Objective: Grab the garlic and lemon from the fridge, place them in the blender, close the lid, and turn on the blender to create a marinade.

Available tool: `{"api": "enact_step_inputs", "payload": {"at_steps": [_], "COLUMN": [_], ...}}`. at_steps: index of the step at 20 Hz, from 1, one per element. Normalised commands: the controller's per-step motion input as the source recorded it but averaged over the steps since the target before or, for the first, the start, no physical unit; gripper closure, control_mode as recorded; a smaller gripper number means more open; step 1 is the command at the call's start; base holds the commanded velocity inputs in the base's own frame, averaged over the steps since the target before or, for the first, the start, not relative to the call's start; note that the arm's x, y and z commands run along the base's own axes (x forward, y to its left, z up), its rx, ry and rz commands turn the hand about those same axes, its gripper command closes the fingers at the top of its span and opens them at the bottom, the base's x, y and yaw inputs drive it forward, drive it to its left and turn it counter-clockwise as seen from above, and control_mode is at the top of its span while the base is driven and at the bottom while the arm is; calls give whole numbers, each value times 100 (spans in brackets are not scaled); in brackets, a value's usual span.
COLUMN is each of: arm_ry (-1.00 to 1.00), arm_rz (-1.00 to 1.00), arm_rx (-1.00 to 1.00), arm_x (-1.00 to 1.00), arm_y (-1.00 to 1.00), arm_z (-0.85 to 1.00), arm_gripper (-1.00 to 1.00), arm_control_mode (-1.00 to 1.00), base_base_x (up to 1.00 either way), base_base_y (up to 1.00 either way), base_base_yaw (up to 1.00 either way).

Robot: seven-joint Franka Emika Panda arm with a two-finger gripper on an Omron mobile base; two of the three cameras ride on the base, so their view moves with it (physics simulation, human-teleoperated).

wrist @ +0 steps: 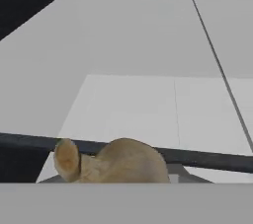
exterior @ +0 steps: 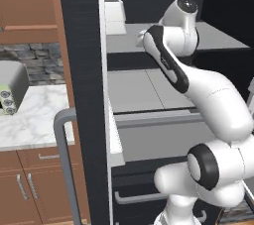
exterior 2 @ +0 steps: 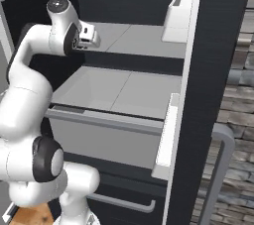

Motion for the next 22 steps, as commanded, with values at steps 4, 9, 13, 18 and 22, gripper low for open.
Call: {"api": "enact_step_inputs", "payload": {"at_steps": [4,9,13,18,22], "arm_ry": [-1,0,0,16,18], "arm_rz": [0,-1,-5,-6,-1], "arm_rx": [6,8,4,0,0], "arm_x": [-100,-100,-100,-88,-79], "arm_y": [-16,-24,-8,1,1], "arm_z": [0,0,-4,-36,-51], "arm_gripper": [100,100,100,100,100], "arm_control_mode": [-100,-100,-100,-100,-100], "base_base_x": [0,0,0,0,0], "base_base_y": [0,0,0,0,0], "base_base_yaw": [0,0,0,0,0]}}
